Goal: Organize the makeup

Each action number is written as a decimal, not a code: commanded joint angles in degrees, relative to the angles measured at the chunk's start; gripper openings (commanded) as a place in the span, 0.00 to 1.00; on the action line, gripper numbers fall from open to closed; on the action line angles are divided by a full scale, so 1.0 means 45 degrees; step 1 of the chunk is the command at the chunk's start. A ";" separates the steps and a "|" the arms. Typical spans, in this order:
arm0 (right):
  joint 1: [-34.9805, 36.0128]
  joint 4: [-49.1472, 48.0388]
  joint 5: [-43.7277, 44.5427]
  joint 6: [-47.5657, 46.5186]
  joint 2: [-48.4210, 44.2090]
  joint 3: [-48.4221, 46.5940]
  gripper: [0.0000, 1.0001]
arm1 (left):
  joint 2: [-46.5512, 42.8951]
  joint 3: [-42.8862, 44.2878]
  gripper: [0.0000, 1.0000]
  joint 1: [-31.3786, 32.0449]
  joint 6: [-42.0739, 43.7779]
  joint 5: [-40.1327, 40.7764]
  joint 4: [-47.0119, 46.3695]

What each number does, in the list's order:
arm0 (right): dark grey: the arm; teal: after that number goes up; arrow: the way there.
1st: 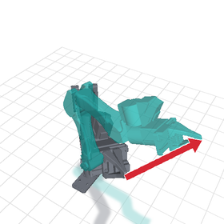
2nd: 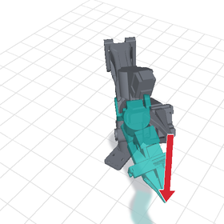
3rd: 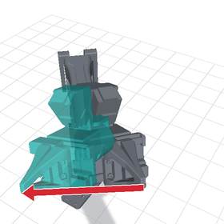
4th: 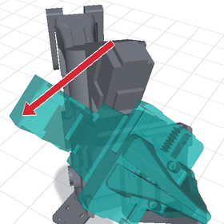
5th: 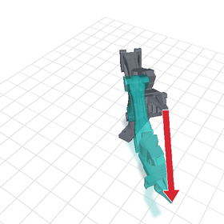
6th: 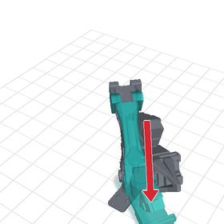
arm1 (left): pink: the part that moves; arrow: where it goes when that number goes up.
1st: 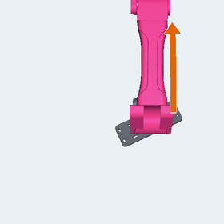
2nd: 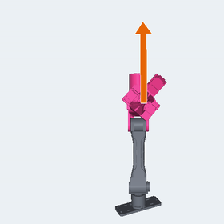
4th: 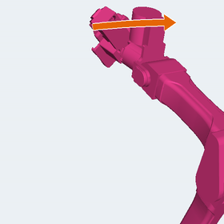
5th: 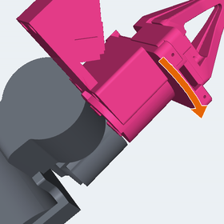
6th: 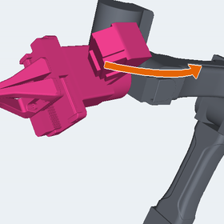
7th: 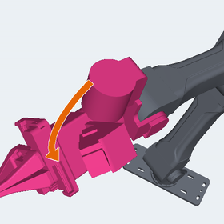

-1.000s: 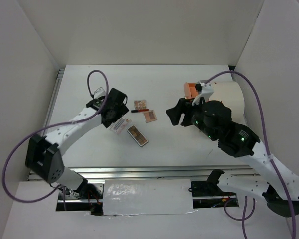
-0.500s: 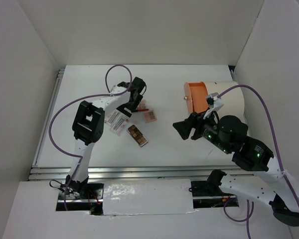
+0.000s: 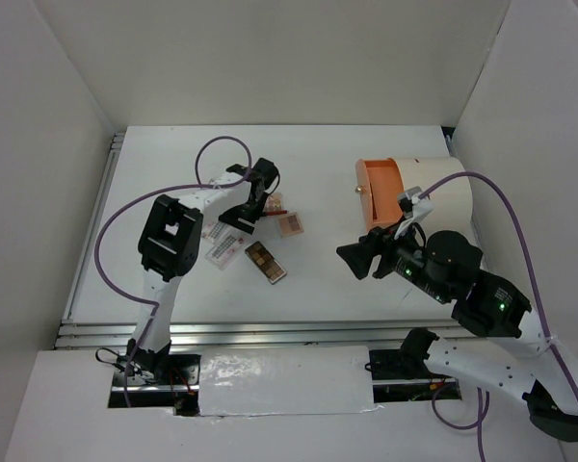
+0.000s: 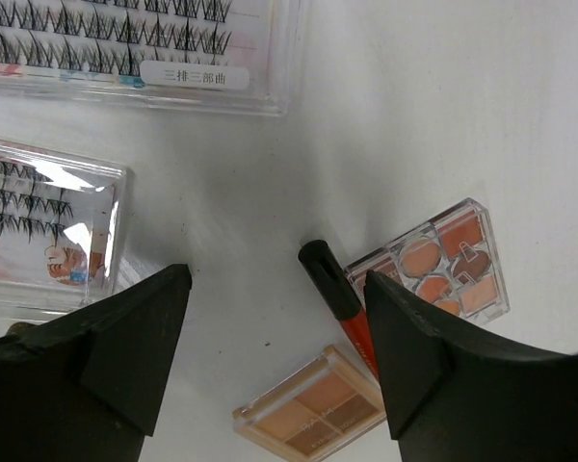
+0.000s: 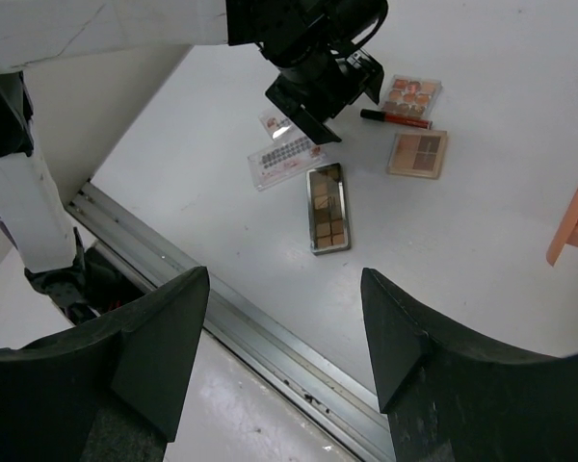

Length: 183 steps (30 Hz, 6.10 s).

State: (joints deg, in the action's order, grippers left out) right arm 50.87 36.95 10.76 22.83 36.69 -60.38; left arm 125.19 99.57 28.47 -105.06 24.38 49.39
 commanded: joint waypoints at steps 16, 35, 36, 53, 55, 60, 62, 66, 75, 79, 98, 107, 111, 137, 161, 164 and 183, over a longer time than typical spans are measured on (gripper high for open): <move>0.0062 -0.0418 -0.0185 -0.0542 -0.0926 0.0097 0.72 | 0.1575 0.2130 0.59 -0.0038 -0.0502 0.0285 0.1426; 0.0101 -0.0594 -0.0068 -0.0737 -0.1199 0.0156 0.72 | 0.1302 0.0199 0.43 -0.0155 -0.0268 -0.0222 0.0471; 0.0101 -0.0574 -0.0010 -0.0737 -0.1277 0.0156 0.72 | 0.1341 0.0101 0.42 -0.0174 -0.0248 -0.0281 0.0316; 0.0082 -0.0711 0.0186 -0.0757 -0.1395 0.0195 0.72 | 0.1360 -0.0213 0.28 -0.0174 0.0006 -0.0281 0.0763; 0.0101 -0.0672 0.0186 -0.0757 -0.1375 0.0195 0.72 | 0.1341 -0.0232 0.24 -0.0174 0.0044 -0.0282 0.0764; 0.0082 -0.0633 0.0283 -0.0757 -0.1239 0.0215 0.72 | 0.0718 -0.0173 0.16 -0.0174 0.0609 0.0108 0.0218; 0.0101 -0.0672 0.0381 -0.0737 -0.1161 0.0215 0.72 | 0.0171 -0.0231 0.12 -0.0155 0.0883 0.0245 -0.0113; 0.0082 -0.0594 0.0595 -0.0640 -0.0908 0.0137 0.72 | -0.1388 -0.0875 0.11 -0.0096 0.1468 0.0460 -0.1262; 0.0062 -0.0535 0.1123 -0.0523 -0.0731 0.0156 0.71 | -0.3227 -0.0214 0.10 -0.0018 0.3636 0.0676 -0.2945; 0.0062 -0.0184 0.1944 -0.0230 -0.0946 -0.0215 0.71 | -0.3874 0.0530 0.09 0.0256 0.6295 0.0031 -0.4568; 0.0082 0.1886 0.3663 0.0708 -0.1648 -0.2500 0.70 | -0.1788 0.4993 0.08 0.3145 1.1839 -0.6352 -1.2948; 0.0082 0.2355 0.3662 0.0591 -0.1961 -0.2813 0.70 | 0.0110 0.6546 0.14 0.3146 1.3033 -0.7391 -1.3084; 0.0082 0.2297 0.3741 0.0454 -0.1923 -0.2813 0.70 | 0.0169 0.6116 0.18 0.3146 1.2975 -0.7896 -1.3454; 0.0062 0.1770 0.4033 0.0396 -0.1357 -0.2364 0.70 | -0.1156 0.5141 0.84 0.3576 1.2818 -0.7549 -1.2810; -0.2649 -0.0399 0.2530 -0.0835 0.9072 -0.4725 0.00 | -1.4515 -0.6532 0.99 0.3205 1.4750 0.0854 0.0511; -0.3627 -0.0321 0.2548 -0.1030 0.9951 -0.5369 0.00 | -1.5570 -0.7826 0.99 0.3224 1.5298 0.0850 0.0354; -0.5698 0.0793 0.4698 -0.1596 1.0832 -0.5782 0.00 | -1.7683 -0.9783 0.99 0.3205 1.5787 0.0617 -0.1248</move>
State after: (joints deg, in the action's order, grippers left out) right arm 26.46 40.21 29.61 16.95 87.99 -86.85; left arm 46.00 55.46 42.68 -35.88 27.81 46.13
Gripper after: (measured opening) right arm 0.007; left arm 0.994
